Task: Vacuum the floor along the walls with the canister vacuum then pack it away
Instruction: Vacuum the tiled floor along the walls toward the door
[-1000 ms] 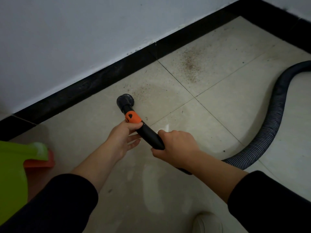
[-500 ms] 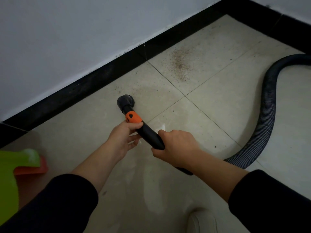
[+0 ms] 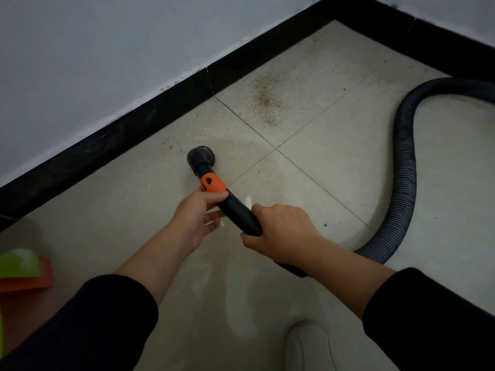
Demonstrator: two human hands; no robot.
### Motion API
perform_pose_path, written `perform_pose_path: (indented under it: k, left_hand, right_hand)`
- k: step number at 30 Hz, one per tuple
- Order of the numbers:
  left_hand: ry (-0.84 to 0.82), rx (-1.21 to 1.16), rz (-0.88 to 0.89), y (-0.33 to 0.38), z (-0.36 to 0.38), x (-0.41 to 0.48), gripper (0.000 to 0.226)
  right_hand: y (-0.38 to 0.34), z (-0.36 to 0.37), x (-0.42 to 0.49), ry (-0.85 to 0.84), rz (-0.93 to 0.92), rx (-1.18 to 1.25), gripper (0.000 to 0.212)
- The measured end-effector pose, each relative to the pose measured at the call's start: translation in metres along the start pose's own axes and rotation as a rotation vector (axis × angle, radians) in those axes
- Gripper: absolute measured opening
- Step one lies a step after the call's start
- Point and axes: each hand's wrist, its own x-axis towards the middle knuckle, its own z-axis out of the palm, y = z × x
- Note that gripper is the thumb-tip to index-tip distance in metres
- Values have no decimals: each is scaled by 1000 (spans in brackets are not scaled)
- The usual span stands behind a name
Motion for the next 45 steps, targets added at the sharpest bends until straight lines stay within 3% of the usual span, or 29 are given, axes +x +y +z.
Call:
perform_pose_path:
  k: [23, 45]
  left_hand:
    - [-41, -98, 62, -1, 37, 15, 23]
    - [-159, -15, 49, -19, 78, -5, 25]
  right_hand:
    - [29, 4, -3, 51, 68, 80, 30]
    - [59, 5, -59, 74, 171, 103, 31]
